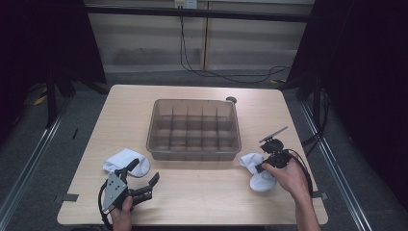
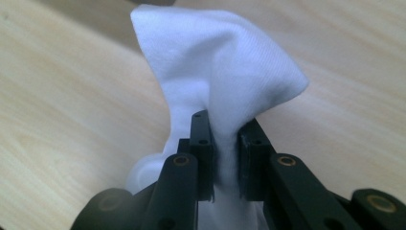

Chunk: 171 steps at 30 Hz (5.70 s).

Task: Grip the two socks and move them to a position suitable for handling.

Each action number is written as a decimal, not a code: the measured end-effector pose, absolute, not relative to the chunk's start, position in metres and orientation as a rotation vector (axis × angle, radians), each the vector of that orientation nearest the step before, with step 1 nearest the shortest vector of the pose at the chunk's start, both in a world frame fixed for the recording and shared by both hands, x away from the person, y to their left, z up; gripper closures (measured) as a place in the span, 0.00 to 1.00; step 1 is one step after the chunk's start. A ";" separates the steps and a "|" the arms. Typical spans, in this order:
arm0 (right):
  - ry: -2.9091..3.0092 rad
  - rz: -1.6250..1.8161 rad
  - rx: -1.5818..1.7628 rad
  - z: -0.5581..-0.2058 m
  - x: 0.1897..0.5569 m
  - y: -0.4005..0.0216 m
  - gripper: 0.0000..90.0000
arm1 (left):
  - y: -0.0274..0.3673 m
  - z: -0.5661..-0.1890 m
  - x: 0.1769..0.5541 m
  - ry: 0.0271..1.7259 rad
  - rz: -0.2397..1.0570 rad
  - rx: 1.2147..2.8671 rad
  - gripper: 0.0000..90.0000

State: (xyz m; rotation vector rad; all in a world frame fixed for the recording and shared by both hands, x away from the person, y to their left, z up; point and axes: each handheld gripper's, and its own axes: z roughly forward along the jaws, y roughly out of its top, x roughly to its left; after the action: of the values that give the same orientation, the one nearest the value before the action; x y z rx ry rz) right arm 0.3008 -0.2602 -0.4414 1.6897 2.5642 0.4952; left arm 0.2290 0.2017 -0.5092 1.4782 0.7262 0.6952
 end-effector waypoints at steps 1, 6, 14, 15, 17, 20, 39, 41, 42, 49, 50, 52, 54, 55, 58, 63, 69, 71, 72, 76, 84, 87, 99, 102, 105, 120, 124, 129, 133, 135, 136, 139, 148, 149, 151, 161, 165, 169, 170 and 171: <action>2.563 0.494 1.695 -0.441 0.297 -0.258 0.88 | 0.202 -0.509 0.229 0.726 0.695 1.478 0.17; 2.588 0.472 1.624 -0.441 0.281 -0.239 0.88 | 0.202 -0.509 0.229 0.728 0.696 1.479 0.17; 2.706 0.512 1.463 -0.439 0.269 -0.190 0.88 | 0.202 -0.509 0.229 0.727 0.693 1.478 0.17; 2.722 0.511 1.453 -0.440 0.270 -0.184 0.88 | 0.202 -0.509 0.229 0.724 0.696 1.483 0.17; 2.733 0.512 1.438 -0.442 0.272 -0.176 0.88 | 0.202 -0.509 0.229 0.722 0.700 1.482 0.17; 2.761 0.528 1.419 -0.447 0.276 -0.160 0.88 | 0.202 -0.509 0.229 0.721 0.696 1.483 0.17; 2.812 0.483 1.329 -0.468 0.289 -0.118 0.86 | 0.202 -0.509 0.228 0.723 0.694 1.481 0.17; 2.804 0.497 1.328 -0.468 0.288 -0.118 0.83 | 0.202 -0.509 0.228 0.722 0.695 1.480 0.17; 2.806 0.501 1.333 -0.468 0.287 -0.118 0.81 | 0.202 -0.509 0.228 0.723 0.694 1.481 0.17; 2.761 0.544 1.308 -0.466 0.282 -0.118 0.64 | 0.202 -0.509 0.229 0.722 0.693 1.482 0.17; 2.756 0.555 1.310 -0.465 0.281 -0.119 0.62 | 0.202 -0.509 0.229 0.722 0.693 1.483 0.17; 2.742 0.592 1.306 -0.461 0.279 -0.121 0.53 | 0.202 -0.509 0.229 0.720 0.696 1.484 0.17; 2.720 0.627 1.301 -0.456 0.277 -0.125 0.43 | 0.202 -0.509 0.229 0.721 0.699 1.482 0.17; 2.710 0.648 1.304 -0.454 0.276 -0.127 0.39 | 0.202 -0.509 0.229 0.721 0.696 1.482 0.17; 2.642 0.753 1.303 -0.450 0.271 -0.137 0.29 | 0.202 -0.509 0.229 0.720 0.699 1.481 0.17; 2.494 0.978 1.336 -0.451 0.257 -0.159 0.17 | 0.202 -0.509 0.229 0.720 0.699 1.482 0.17; 2.204 1.186 1.385 -0.459 0.238 -0.197 0.16 | 0.202 -0.509 0.229 0.717 0.697 1.486 0.17; 2.104 1.210 1.400 -0.462 0.234 -0.207 0.16 | 0.202 -0.509 0.229 0.717 0.697 1.486 0.17; 2.061 1.219 1.408 -0.463 0.232 -0.211 0.16 | 0.202 -0.509 0.229 0.717 0.697 1.486 0.17; 1.838 1.352 1.406 -0.469 0.224 -0.230 0.16 | 0.202 -0.509 0.229 0.730 0.701 1.478 0.17; 1.477 1.293 1.380 -0.494 0.214 -0.253 0.17 | 0.201 -0.509 0.229 0.738 0.695 1.467 0.17; 1.366 1.256 1.399 -0.500 0.214 -0.256 0.23 | 0.201 -0.509 0.229 0.744 0.695 1.474 0.17; 1.342 1.307 1.265 -0.509 0.207 -0.258 0.15 | 0.200 -0.508 0.234 0.768 0.654 1.504 0.18; 1.319 1.300 1.186 -0.510 0.201 -0.254 0.15 | 0.201 -0.506 0.239 0.804 0.608 1.535 0.18; 1.309 1.316 1.160 -0.511 0.198 -0.254 0.14 | 0.202 -0.503 0.241 0.821 0.592 1.561 0.18; 1.335 1.341 1.144 -0.511 0.199 -0.254 0.15 | 0.223 -0.462 0.259 0.996 0.501 1.831 0.20; 1.335 1.341 1.143 -0.511 0.199 -0.254 0.15 | 0.223 -0.450 0.265 1.007 0.512 1.874 0.22; 1.335 1.342 1.143 -0.511 0.199 -0.254 0.15 | 0.220 -0.436 0.276 1.000 0.480 1.966 0.24; 1.339 1.345 1.141 -0.511 0.199 -0.255 0.15 | 0.224 -0.429 0.285 0.984 0.434 2.008 0.26; 1.339 1.346 1.140 -0.511 0.199 -0.255 0.15 | 0.228 -0.427 0.289 1.012 0.425 2.035 0.27; 1.339 1.346 1.140 -0.511 0.199 -0.255 0.15 | 0.230 -0.427 0.292 1.033 0.420 2.049 0.27; 1.342 1.349 1.138 -0.511 0.199 -0.255 0.15 | 0.236 -0.423 0.302 1.076 0.412 2.112 0.27; 1.348 1.355 1.133 -0.511 0.199 -0.255 0.15 | 0.244 -0.427 0.336 1.180 0.298 2.306 0.26; 1.348 1.355 1.132 -0.511 0.199 -0.255 0.15 | 0.244 -0.431 0.338 1.197 0.286 2.349 0.26; 1.349 1.355 1.132 -0.511 0.199 -0.255 0.16 | 0.242 -0.438 0.340 1.215 0.268 2.393 0.26; 1.360 1.368 1.121 -0.511 0.199 -0.255 0.16 | 0.241 -0.449 0.356 1.286 0.146 2.512 0.19; 1.364 1.371 1.121 -0.511 0.199 -0.255 0.16 | 0.244 -0.453 0.366 1.320 0.160 2.541 0.19; 1.367 1.373 1.119 -0.511 0.199 -0.255 0.16 | 0.242 -0.457 0.368 1.368 0.186 2.541 0.19; 1.366 1.373 1.119 -0.511 0.199 -0.255 0.16 | 0.243 -0.458 0.369 1.355 0.165 2.562 0.19; 1.367 1.373 1.119 -0.511 0.199 -0.255 0.16 | 0.243 -0.461 0.371 1.356 0.157 2.576 0.18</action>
State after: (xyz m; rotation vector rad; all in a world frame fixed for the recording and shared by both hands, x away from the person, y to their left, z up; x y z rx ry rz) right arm 0.1991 -0.2554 -0.5114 1.1189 1.3666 1.3733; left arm 0.3706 0.2431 -0.4606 2.5765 1.3564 0.1570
